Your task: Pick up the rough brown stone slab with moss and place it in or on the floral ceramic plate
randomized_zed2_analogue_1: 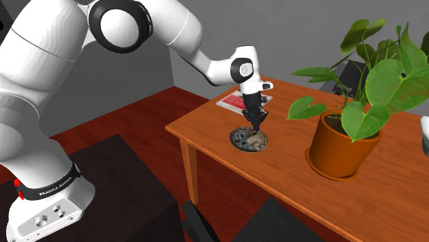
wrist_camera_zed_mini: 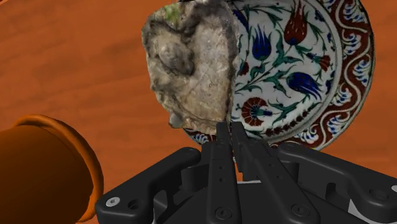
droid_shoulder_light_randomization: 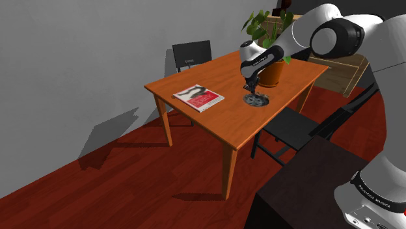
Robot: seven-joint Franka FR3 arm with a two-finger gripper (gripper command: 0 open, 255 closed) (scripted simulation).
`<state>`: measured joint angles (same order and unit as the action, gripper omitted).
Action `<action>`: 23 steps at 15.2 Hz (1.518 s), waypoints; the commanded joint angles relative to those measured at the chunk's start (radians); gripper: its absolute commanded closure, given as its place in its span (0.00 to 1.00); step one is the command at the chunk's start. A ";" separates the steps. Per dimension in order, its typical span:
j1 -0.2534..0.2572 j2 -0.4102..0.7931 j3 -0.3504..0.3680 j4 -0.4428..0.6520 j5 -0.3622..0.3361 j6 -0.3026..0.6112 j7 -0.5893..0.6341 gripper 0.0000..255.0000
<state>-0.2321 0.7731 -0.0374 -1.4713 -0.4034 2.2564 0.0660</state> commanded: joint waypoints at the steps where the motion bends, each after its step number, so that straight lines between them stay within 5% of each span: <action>1: 0.000 0.018 -0.002 0.001 -0.003 0.016 0.006 1.00; 11: 0.000 0.036 -0.004 0.004 -0.006 0.031 0.012 1.00; 12: 0.001 0.036 -0.004 0.004 -0.006 0.031 0.012 0.00; 23: 0.019 -0.048 0.007 -0.012 0.004 -0.042 0.008 0.00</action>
<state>-0.2137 0.7304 -0.0306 -1.4806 -0.3995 2.2182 0.0743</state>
